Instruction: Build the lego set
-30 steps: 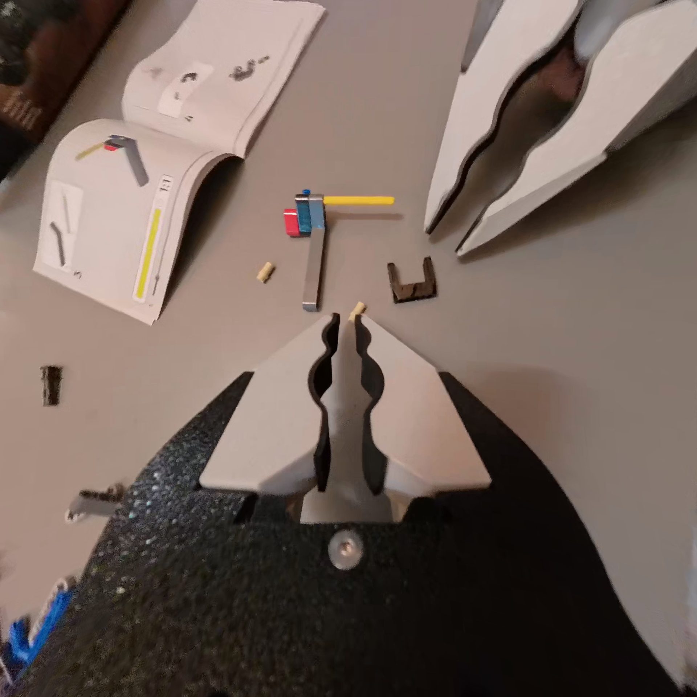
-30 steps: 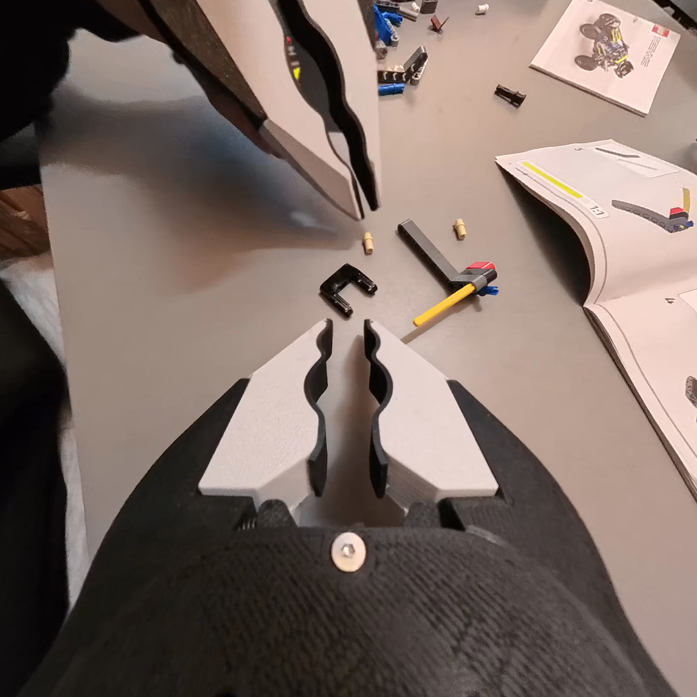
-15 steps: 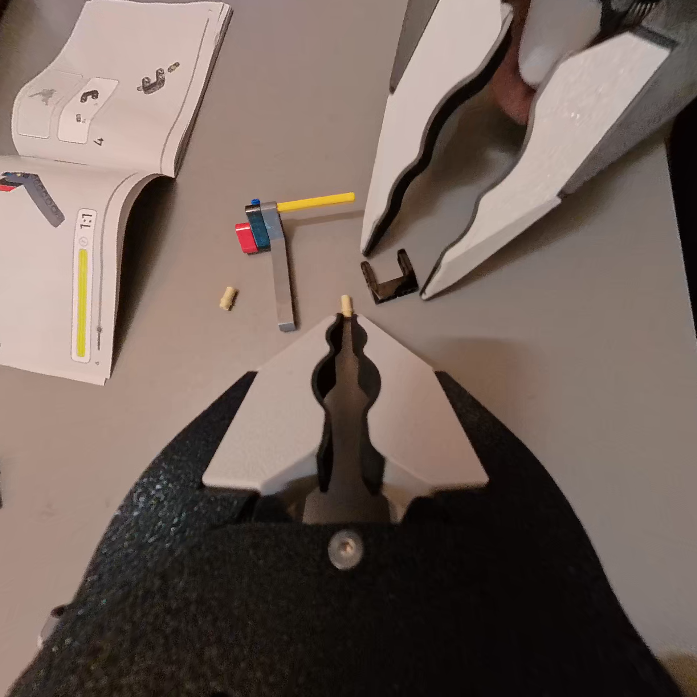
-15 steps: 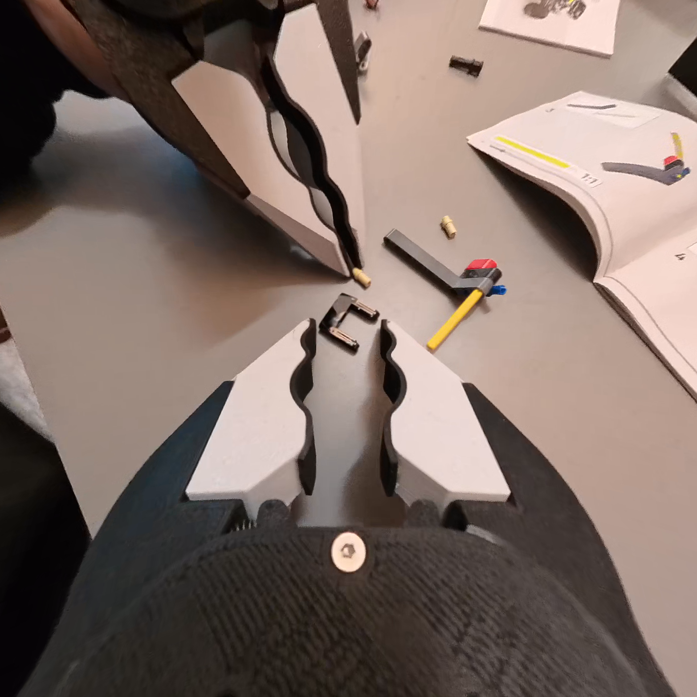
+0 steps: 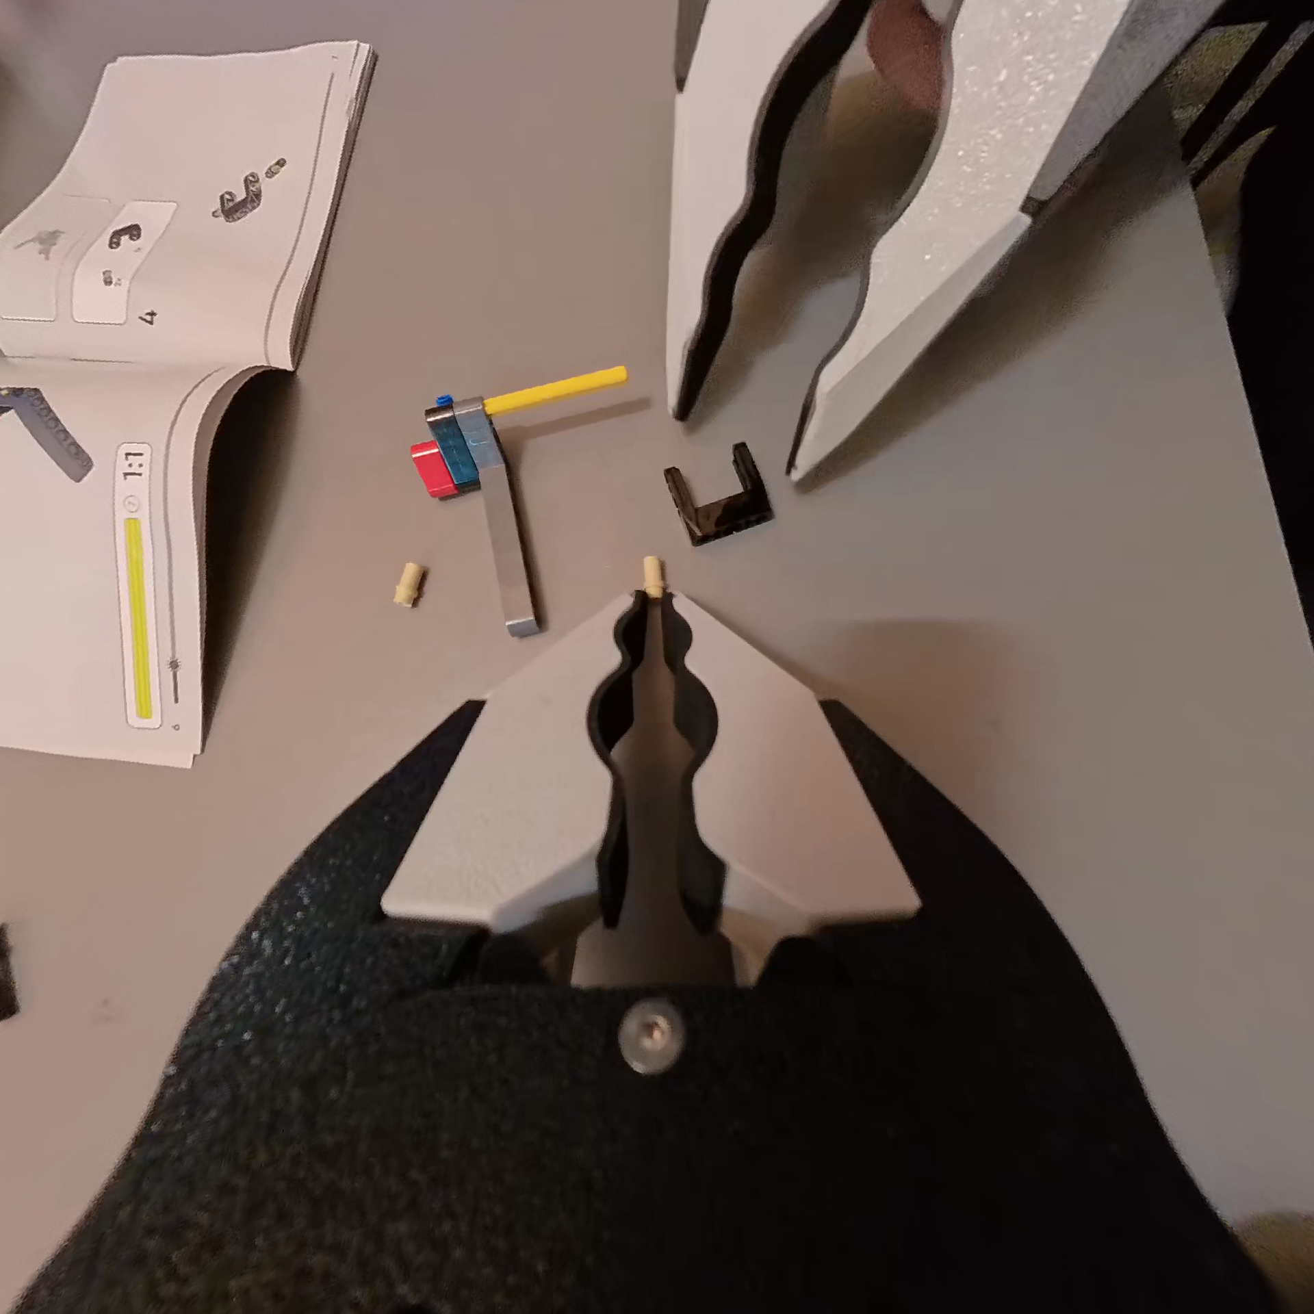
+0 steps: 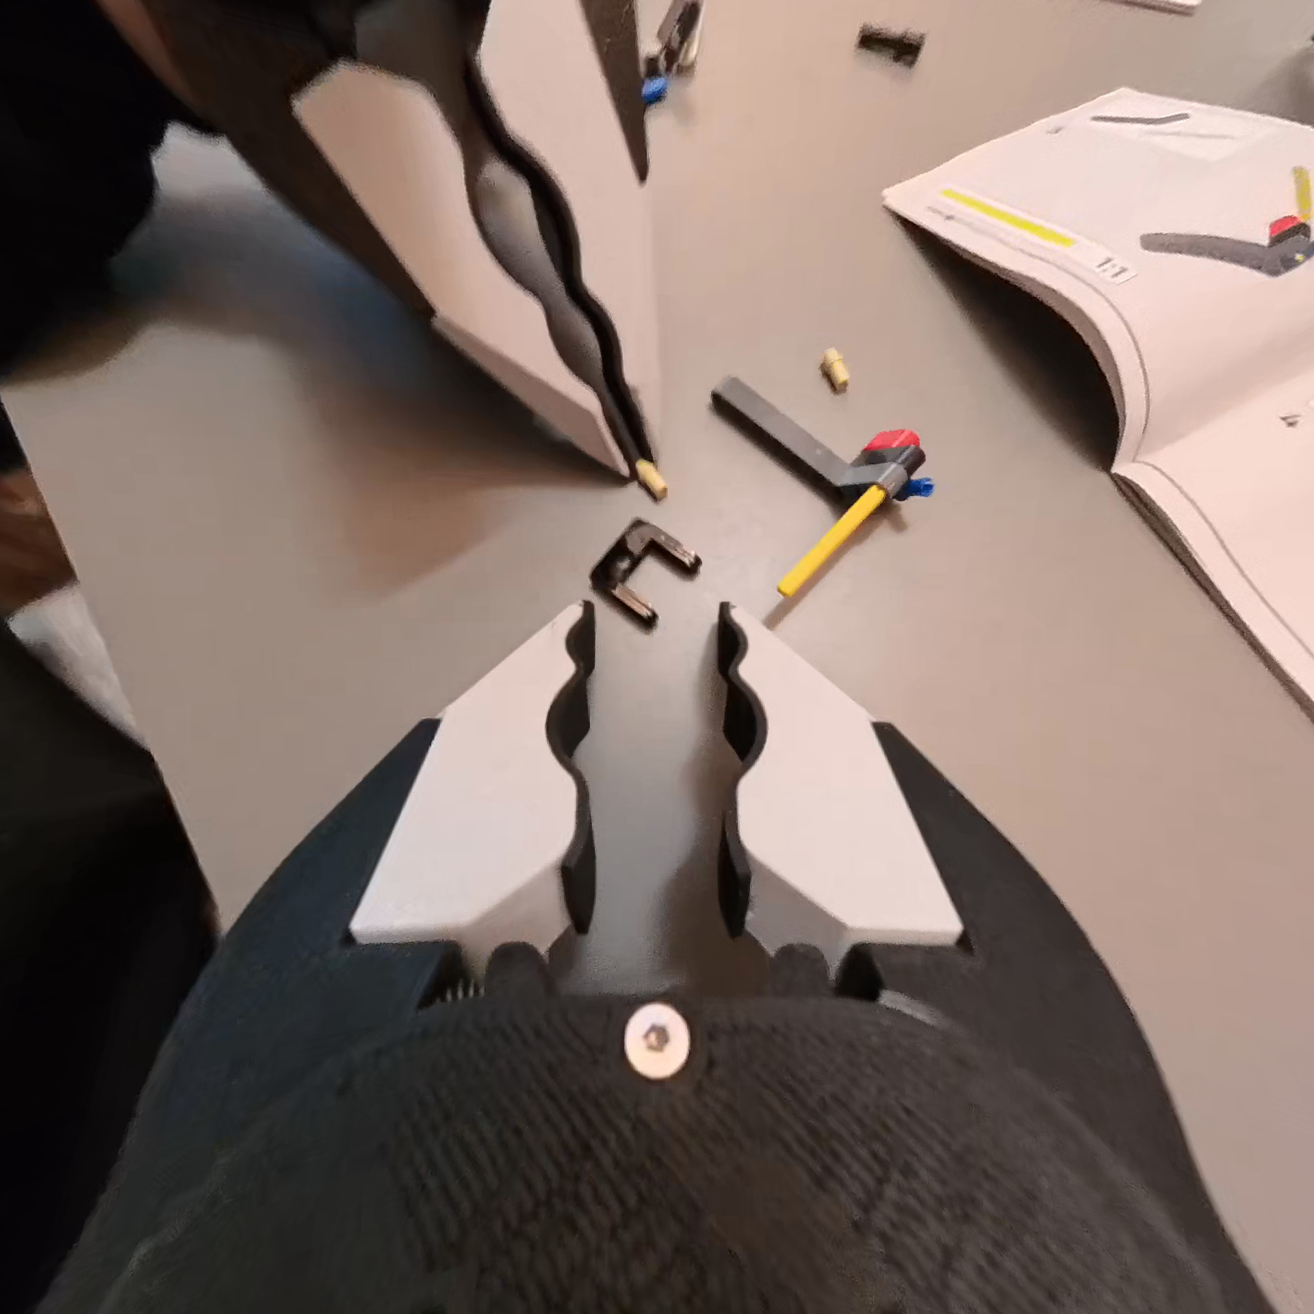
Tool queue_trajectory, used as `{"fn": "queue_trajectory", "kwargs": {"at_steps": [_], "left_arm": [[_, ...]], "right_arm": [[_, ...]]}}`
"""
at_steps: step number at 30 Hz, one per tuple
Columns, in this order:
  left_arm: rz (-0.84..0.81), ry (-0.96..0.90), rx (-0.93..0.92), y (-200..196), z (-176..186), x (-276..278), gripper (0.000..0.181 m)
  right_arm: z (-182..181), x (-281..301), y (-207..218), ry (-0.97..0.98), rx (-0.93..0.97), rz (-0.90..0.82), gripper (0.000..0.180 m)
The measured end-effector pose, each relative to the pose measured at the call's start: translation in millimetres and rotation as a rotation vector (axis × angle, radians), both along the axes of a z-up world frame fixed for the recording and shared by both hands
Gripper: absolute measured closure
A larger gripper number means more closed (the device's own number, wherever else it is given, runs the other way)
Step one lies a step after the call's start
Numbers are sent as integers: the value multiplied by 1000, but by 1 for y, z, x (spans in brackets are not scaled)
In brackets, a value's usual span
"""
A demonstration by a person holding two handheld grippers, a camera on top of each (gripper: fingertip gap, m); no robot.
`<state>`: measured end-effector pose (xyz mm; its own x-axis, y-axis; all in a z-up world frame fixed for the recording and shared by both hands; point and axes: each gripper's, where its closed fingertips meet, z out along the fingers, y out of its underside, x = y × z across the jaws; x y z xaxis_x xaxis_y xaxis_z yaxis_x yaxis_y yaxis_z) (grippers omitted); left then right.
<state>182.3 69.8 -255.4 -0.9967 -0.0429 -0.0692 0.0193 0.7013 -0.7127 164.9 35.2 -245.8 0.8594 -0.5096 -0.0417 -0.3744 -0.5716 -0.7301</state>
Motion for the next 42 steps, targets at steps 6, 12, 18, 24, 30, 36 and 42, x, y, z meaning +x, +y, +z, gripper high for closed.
{"fn": "queue_trajectory", "kwargs": {"at_steps": [6, 12, 18, 24, 30, 36, 42], "left_arm": [[16, 27, -16, 0, 0, 0, 179], [14, 13, -23, -1, 0, 0, 179], [20, 19, -27, -1, 0, 0, 179], [12, 24, -32, -4, 0, -2, 179], [6, 21, -33, -5, 0, -3, 178], [7, 28, -34, -4, 0, -3, 178], [-1, 51, -34, -1, 0, -5, 174]], "right_arm": [[-4, 1, 19, -79, -14, -113, 140], [-6, 10, 15, -113, -31, -123, 155], [-6, 7, -8, -40, 1, -53, 149], [-5, 6, -18, -94, -34, 1, 143], [-5, 5, -7, -138, -24, 77, 146], [-5, 3, -5, -118, -14, 129, 151], [-5, 6, -3, -144, -24, 132, 154]]}}
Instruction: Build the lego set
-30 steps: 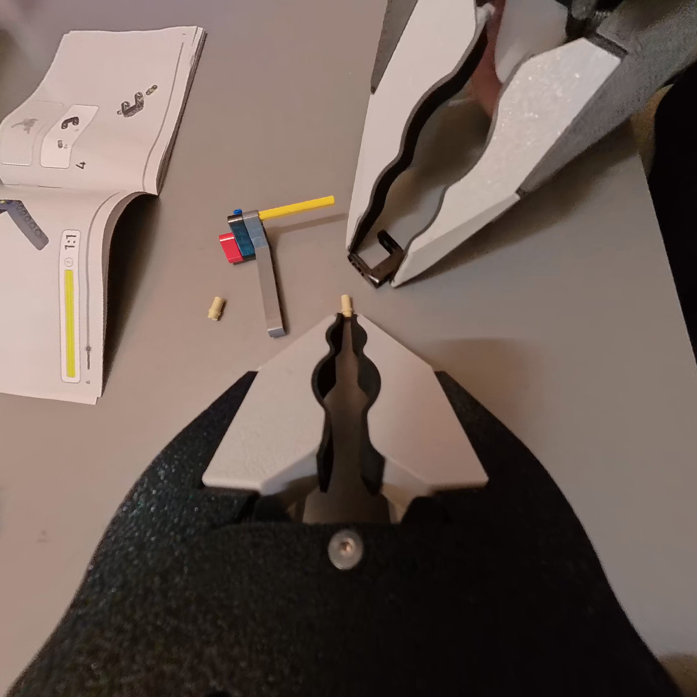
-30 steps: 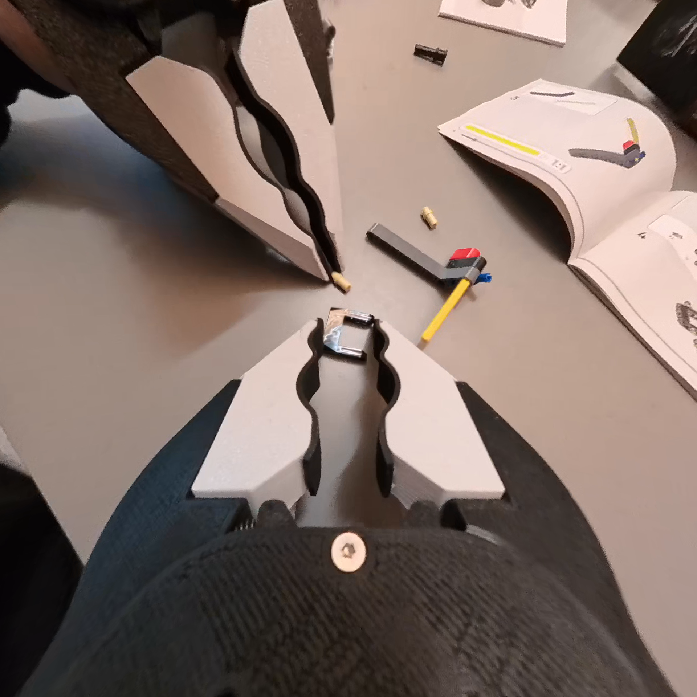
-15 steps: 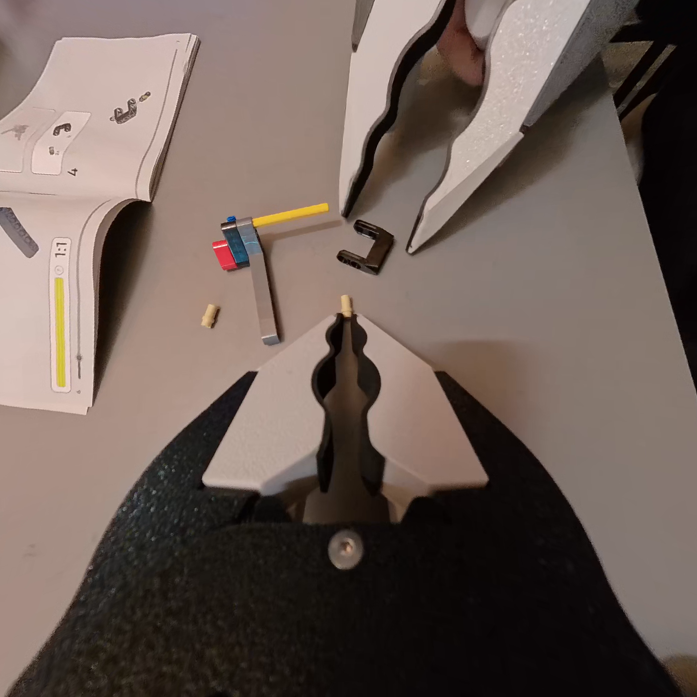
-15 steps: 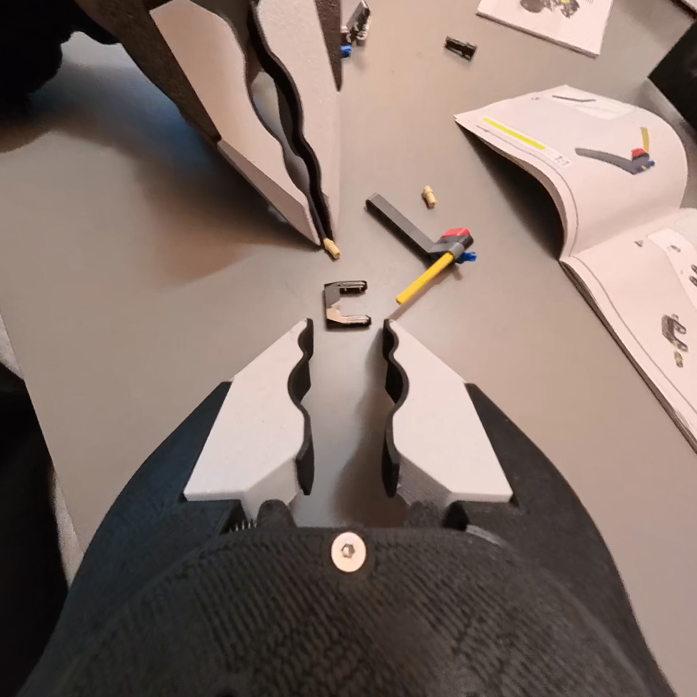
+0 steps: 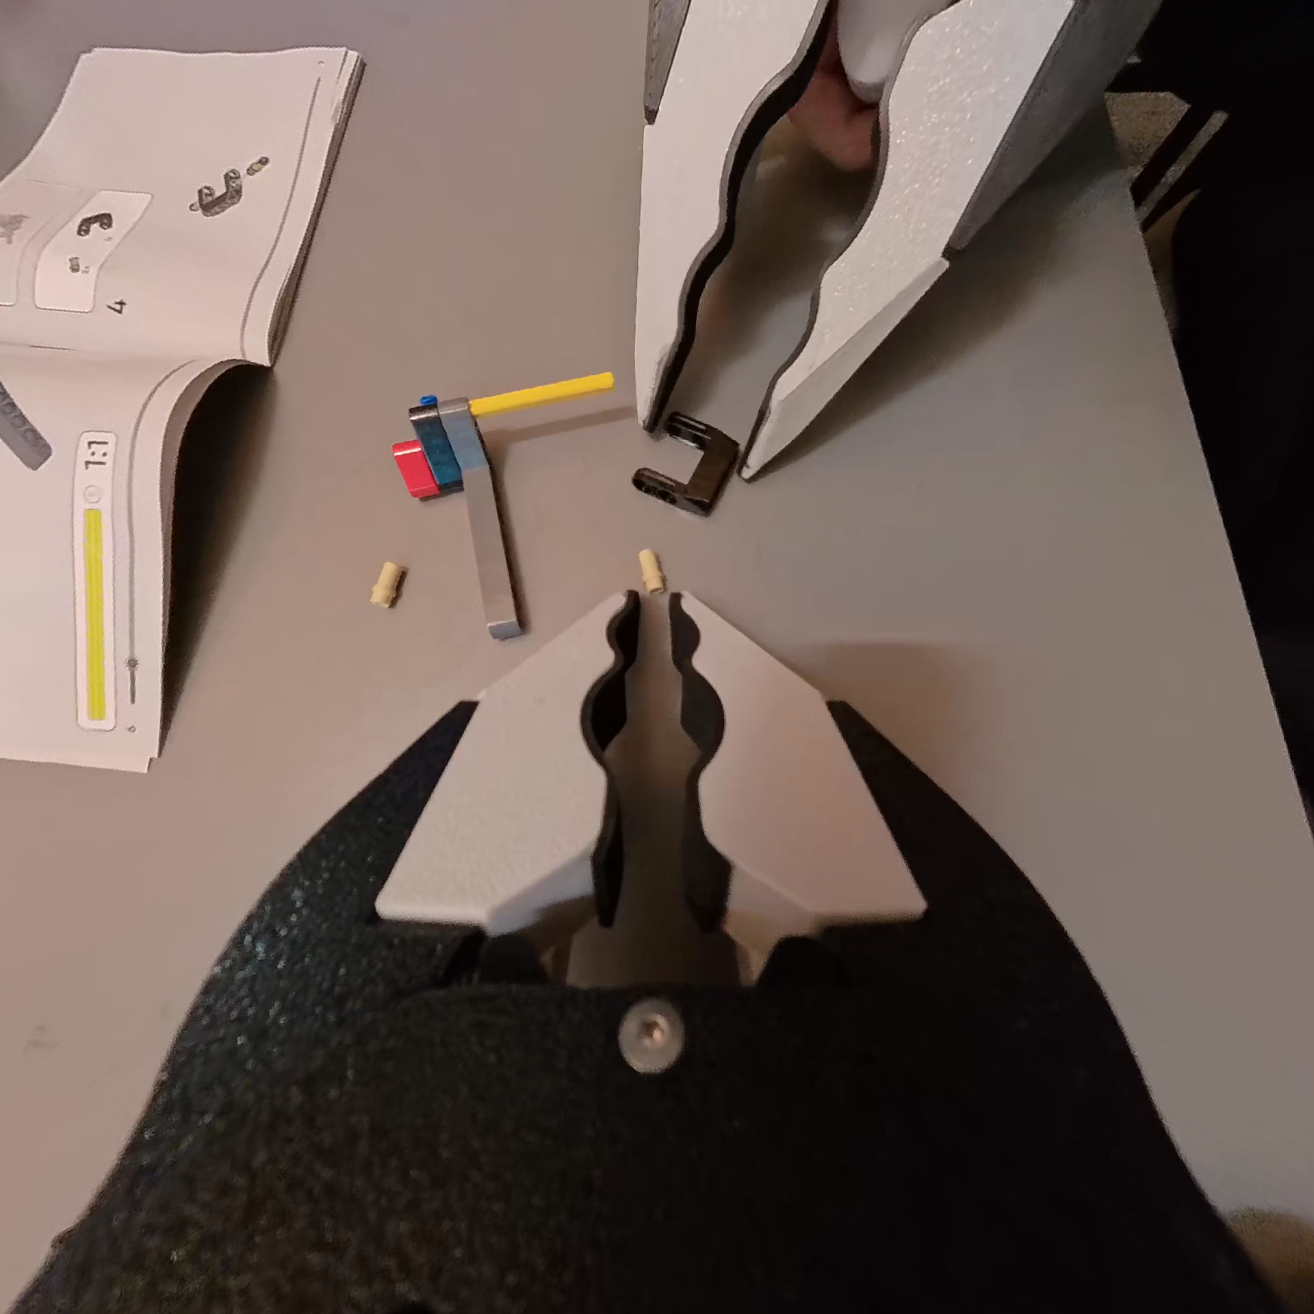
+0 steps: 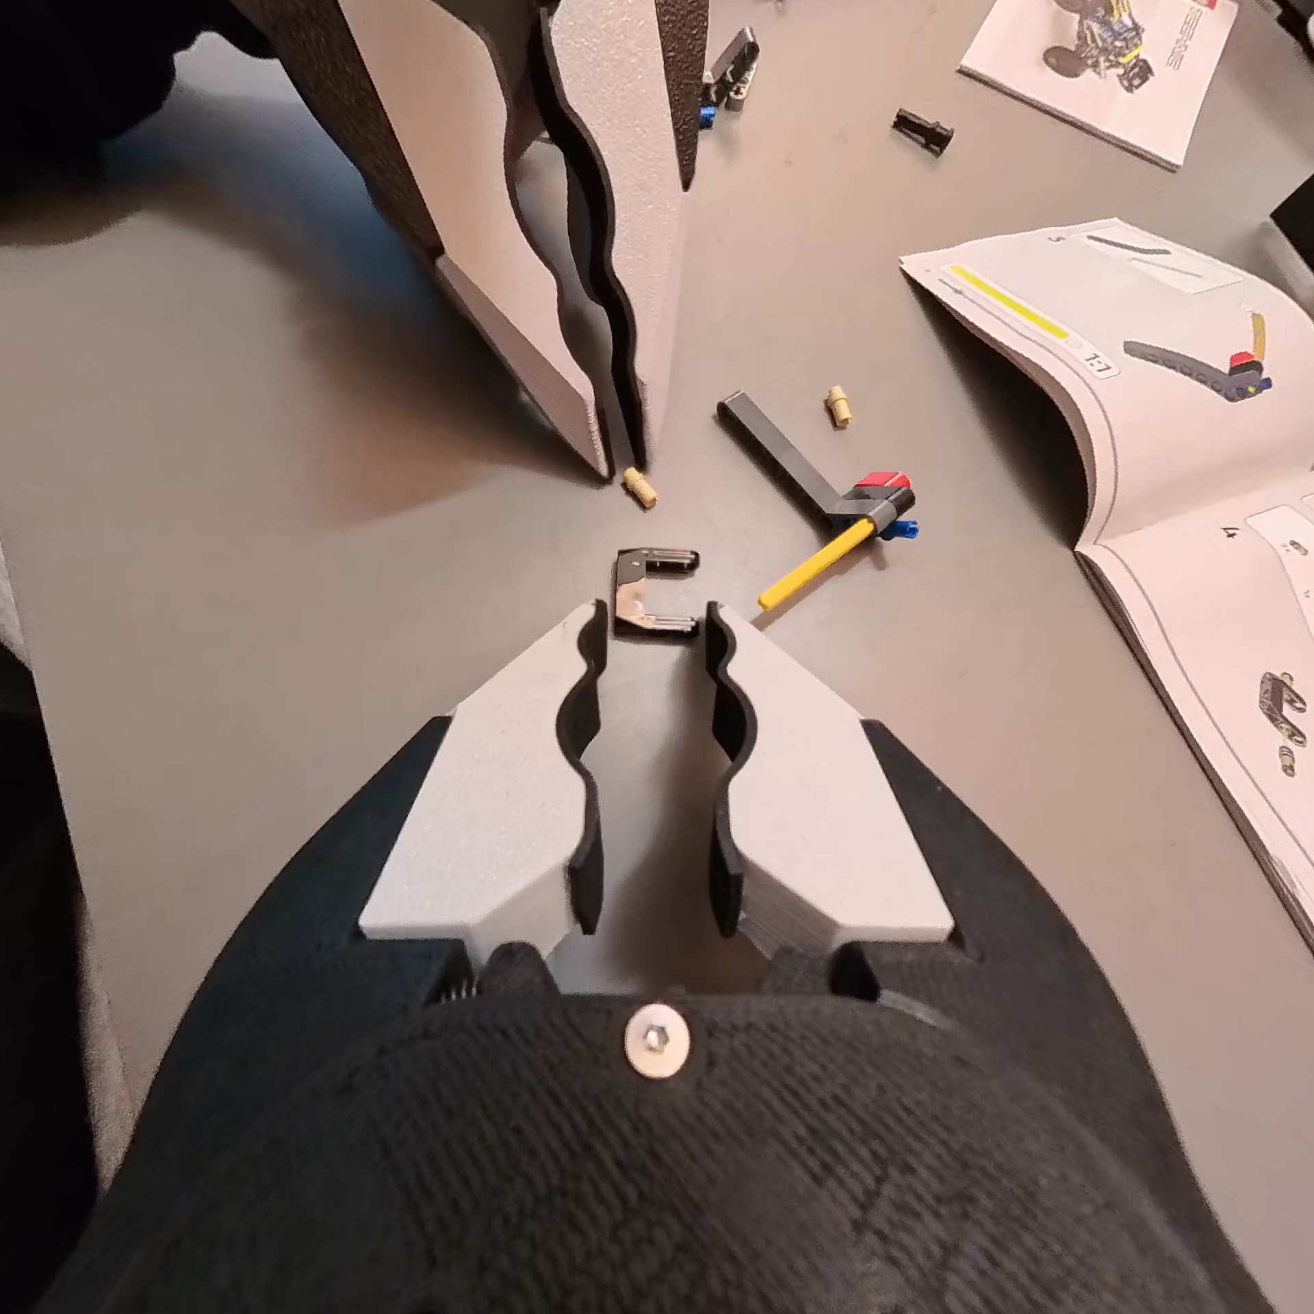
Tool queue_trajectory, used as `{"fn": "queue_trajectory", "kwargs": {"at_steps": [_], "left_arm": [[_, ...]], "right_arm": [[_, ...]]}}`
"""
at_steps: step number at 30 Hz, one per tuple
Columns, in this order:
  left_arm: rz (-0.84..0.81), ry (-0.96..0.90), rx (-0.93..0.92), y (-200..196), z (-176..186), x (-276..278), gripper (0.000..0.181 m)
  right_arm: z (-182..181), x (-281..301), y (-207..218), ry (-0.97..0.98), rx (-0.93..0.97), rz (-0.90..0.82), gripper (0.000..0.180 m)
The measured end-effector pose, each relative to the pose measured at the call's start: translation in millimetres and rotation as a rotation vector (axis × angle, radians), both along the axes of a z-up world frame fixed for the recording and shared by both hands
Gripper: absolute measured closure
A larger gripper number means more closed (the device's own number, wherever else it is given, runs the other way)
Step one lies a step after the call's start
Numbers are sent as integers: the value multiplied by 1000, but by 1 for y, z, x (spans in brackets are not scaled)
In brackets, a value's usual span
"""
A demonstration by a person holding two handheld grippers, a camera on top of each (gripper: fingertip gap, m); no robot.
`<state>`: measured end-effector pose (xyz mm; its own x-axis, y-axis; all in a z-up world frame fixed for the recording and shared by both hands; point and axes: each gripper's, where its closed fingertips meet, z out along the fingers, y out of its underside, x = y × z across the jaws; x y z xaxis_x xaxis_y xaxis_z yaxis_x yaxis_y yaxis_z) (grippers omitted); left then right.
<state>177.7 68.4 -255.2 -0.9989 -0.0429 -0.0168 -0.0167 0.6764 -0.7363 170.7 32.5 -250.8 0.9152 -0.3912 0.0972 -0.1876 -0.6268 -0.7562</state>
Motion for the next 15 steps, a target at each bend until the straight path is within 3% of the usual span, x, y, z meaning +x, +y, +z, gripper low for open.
{"fn": "queue_trajectory", "kwargs": {"at_steps": [15], "left_arm": [[26, -47, 73, -5, 0, -2, 175]], "right_arm": [[-1, -1, 1, 26, 7, 15, 158]]}}
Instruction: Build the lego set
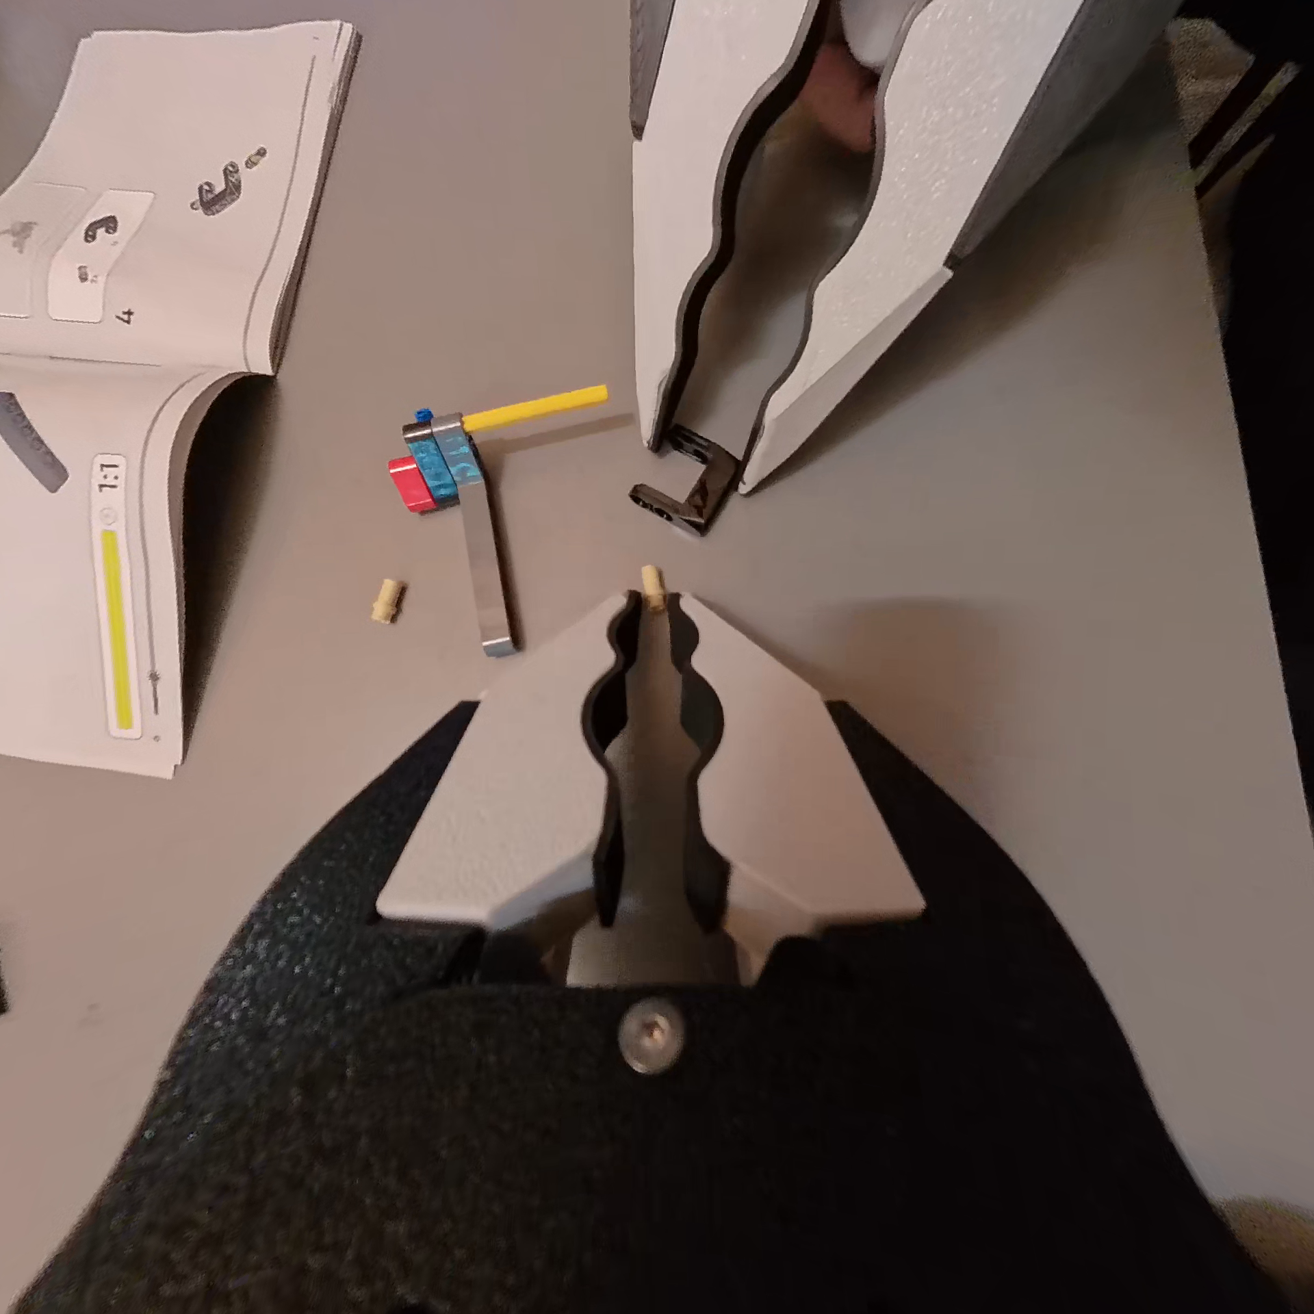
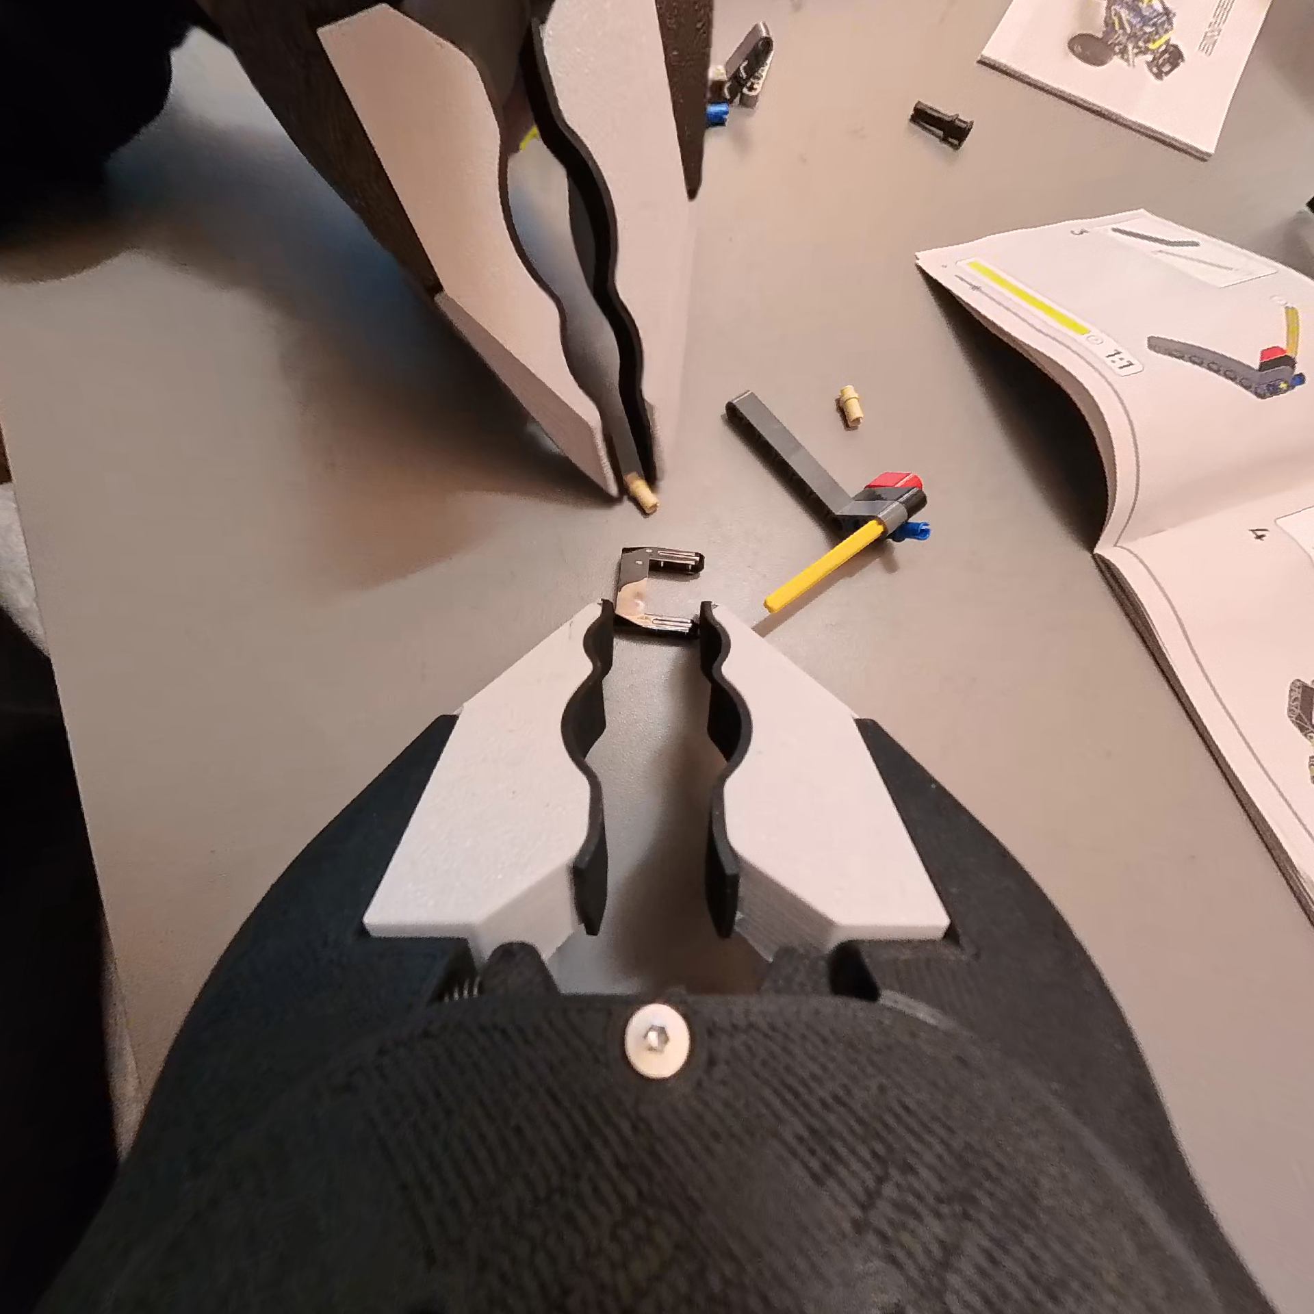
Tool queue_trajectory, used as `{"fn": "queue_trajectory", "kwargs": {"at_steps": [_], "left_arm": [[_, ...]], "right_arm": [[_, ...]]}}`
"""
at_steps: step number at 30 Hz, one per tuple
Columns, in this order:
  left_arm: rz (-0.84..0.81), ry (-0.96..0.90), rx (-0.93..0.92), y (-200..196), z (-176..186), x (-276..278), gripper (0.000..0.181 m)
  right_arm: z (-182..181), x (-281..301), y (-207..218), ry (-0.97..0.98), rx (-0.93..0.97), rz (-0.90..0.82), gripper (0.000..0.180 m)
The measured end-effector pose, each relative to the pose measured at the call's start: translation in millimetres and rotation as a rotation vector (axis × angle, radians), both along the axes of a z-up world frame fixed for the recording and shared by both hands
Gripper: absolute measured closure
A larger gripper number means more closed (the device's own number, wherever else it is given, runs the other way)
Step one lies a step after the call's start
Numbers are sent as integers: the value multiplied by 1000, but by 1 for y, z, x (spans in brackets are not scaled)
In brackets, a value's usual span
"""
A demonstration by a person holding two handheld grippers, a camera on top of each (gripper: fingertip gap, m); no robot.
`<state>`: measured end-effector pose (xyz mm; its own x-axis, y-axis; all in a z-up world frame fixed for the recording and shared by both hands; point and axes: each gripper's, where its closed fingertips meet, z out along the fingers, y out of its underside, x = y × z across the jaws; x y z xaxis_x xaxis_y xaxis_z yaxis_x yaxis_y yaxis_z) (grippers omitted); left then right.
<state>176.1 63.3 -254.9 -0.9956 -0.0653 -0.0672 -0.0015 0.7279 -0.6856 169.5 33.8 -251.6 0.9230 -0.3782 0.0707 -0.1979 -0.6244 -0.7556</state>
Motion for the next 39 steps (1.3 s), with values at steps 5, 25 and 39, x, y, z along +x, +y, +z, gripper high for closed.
{"fn": "queue_trajectory", "kwargs": {"at_steps": [5, 25, 39], "left_arm": [[11, 18, -3, 6, 1, 1, 177], [5, -25, -41, 7, 11, 4, 181], [-140, -87, 39, -4, 0, 4, 173]], "right_arm": [[0, 0, 0, -3, -1, 0, 158], [0, 0, 0, 8, 2, 0, 158], [0, -1, -2, 7, 1, 1, 158]]}}
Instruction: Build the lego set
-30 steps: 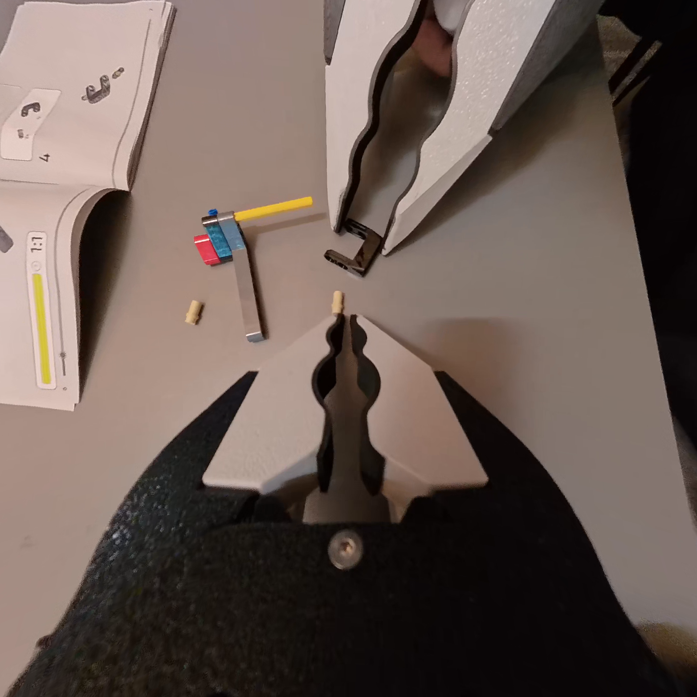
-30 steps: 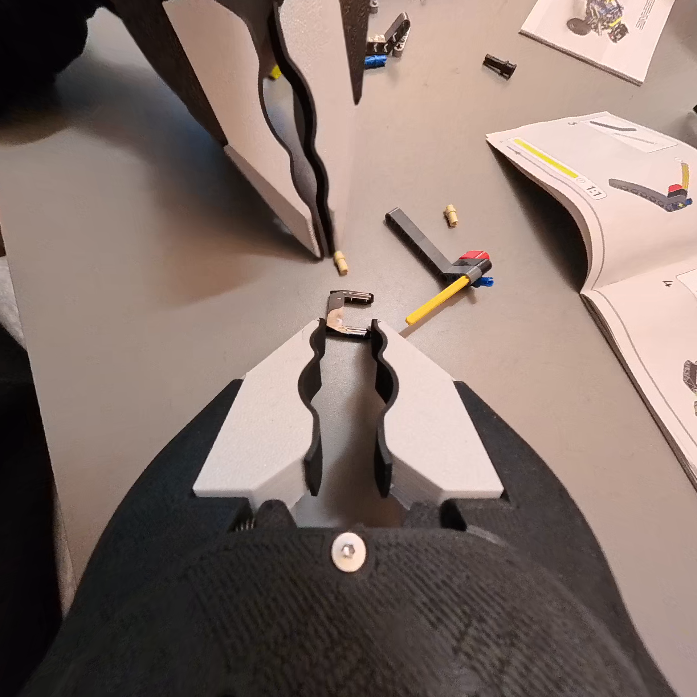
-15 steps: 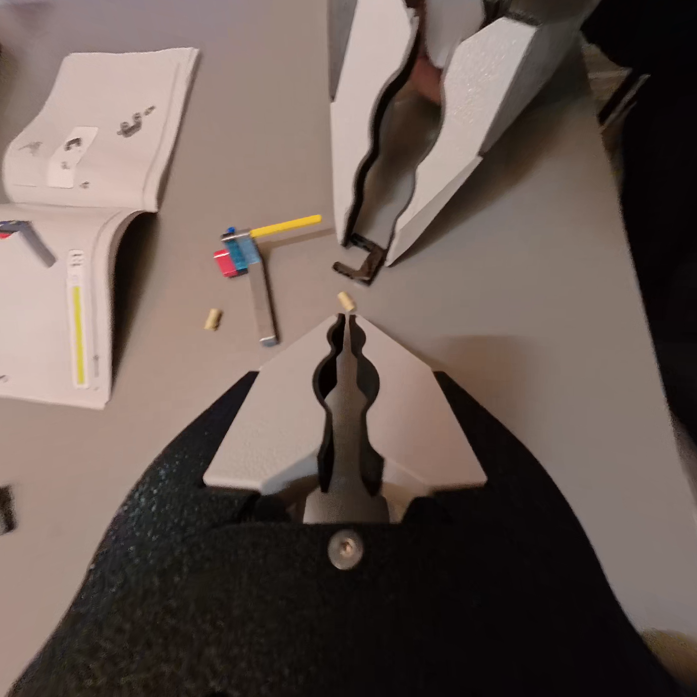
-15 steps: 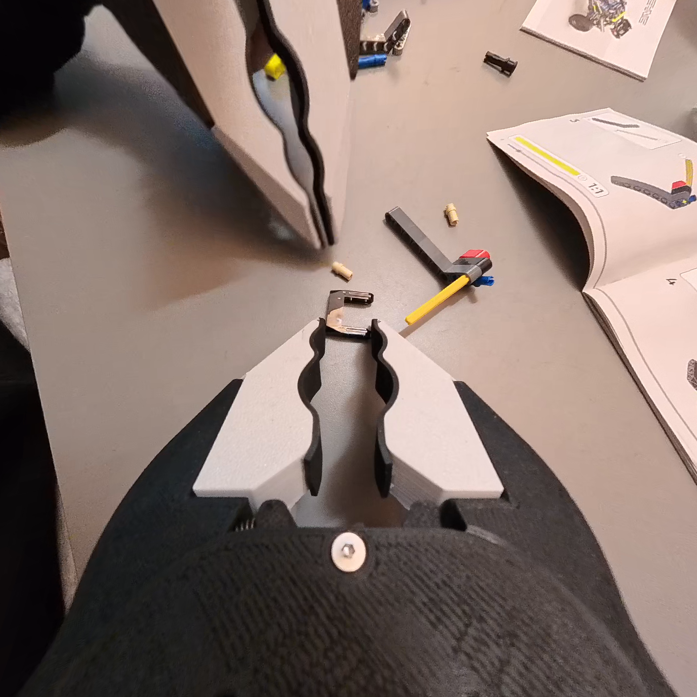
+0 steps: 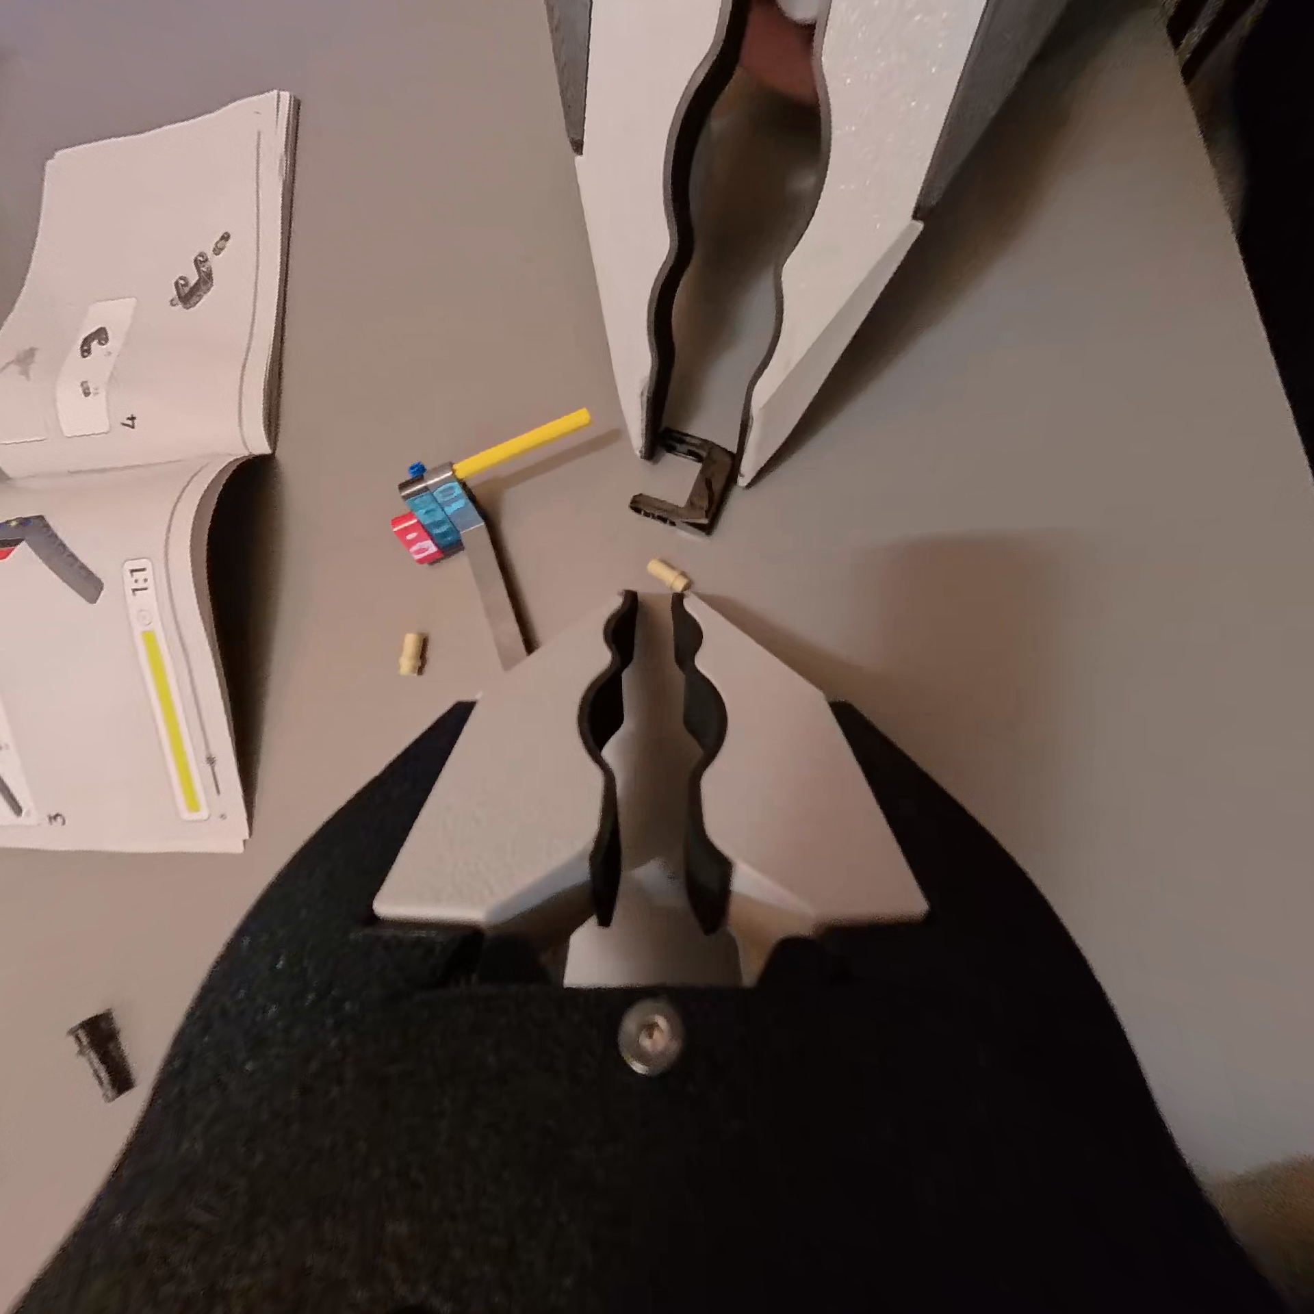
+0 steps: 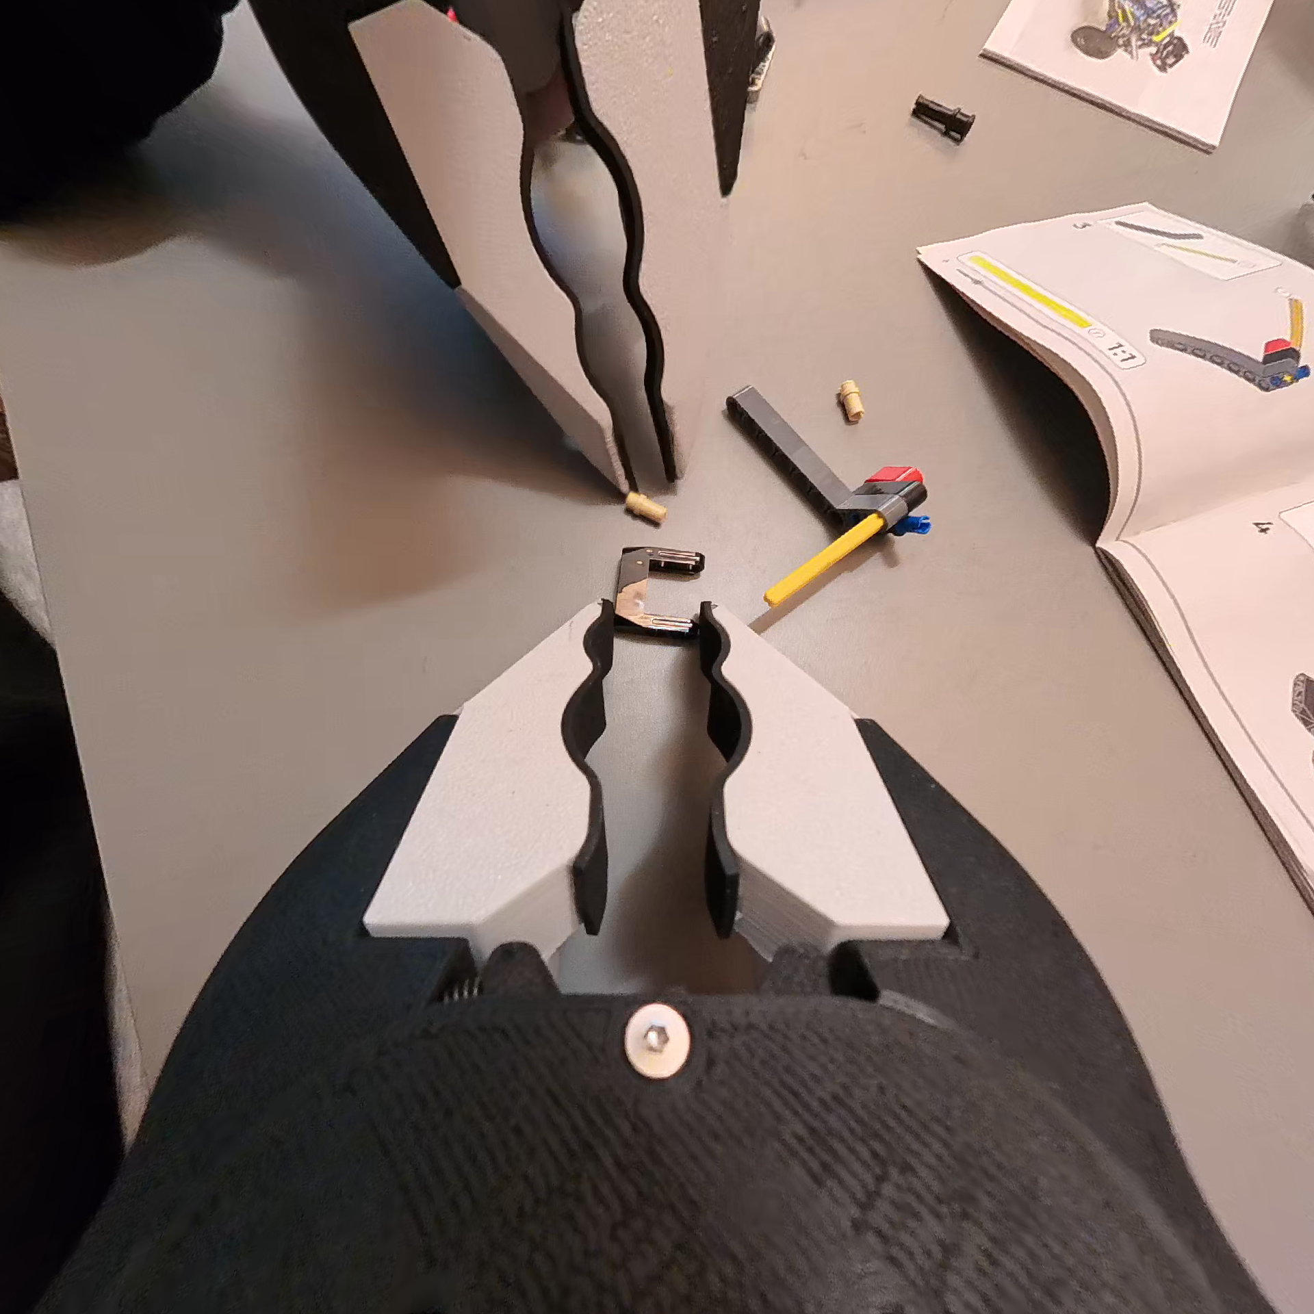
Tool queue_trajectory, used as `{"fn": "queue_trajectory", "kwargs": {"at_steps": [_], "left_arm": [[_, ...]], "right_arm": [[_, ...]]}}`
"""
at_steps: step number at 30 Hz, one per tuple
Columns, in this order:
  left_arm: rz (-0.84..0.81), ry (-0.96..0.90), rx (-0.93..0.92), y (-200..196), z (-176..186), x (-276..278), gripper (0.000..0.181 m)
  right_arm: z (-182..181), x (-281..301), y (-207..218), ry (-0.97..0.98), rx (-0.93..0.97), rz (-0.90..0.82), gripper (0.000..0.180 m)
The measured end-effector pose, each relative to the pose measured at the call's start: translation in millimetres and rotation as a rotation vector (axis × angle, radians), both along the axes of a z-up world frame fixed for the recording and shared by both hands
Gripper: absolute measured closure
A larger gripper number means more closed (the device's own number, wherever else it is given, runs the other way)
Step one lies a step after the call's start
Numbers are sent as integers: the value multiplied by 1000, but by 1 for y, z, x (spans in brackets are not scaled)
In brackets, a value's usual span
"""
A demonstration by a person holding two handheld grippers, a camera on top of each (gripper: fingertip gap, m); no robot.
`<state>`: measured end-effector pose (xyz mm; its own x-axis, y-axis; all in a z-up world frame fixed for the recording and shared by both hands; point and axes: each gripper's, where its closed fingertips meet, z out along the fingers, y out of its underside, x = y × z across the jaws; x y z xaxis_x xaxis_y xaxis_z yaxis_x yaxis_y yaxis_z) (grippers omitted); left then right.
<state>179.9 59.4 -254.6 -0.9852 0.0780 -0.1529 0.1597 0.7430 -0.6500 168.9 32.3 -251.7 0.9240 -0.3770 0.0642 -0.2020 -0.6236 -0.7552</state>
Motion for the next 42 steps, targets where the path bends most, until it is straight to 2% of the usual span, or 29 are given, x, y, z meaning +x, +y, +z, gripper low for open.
{"fn": "queue_trajectory", "kwargs": {"at_steps": [10, 16, 18, 22, 29, 34, 37, 42], "left_arm": [[-20, 0, -42, -9, 10, -6, 170], [-285, -18, 18, -10, 6, -10, 171], [-320, -17, 60, -11, 2, -7, 164], [-392, 51, 66, -15, 0, -9, 166], [-323, 108, 35, -11, -1, -13, 171], [-265, 81, -39, -8, 1, -12, 164], [-295, 55, -61, -6, 5, -10, 166], [-405, 36, 20, -9, 4, -9, 168]], "right_arm": [[0, -9, -15, 17, 6, 54, 158], [0, -10, -17, 18, 6, 63, 158], [0, -10, -17, 17, 6, 63, 158], [0, -10, -17, 15, 5, 63, 158], [0, -10, -17, 22, 8, 67, 158], [0, -10, -17, 31, 10, 71, 158], [0, -10, -17, 31, 10, 74, 157], [0, -10, -17, 36, 11, 74, 157]]}}
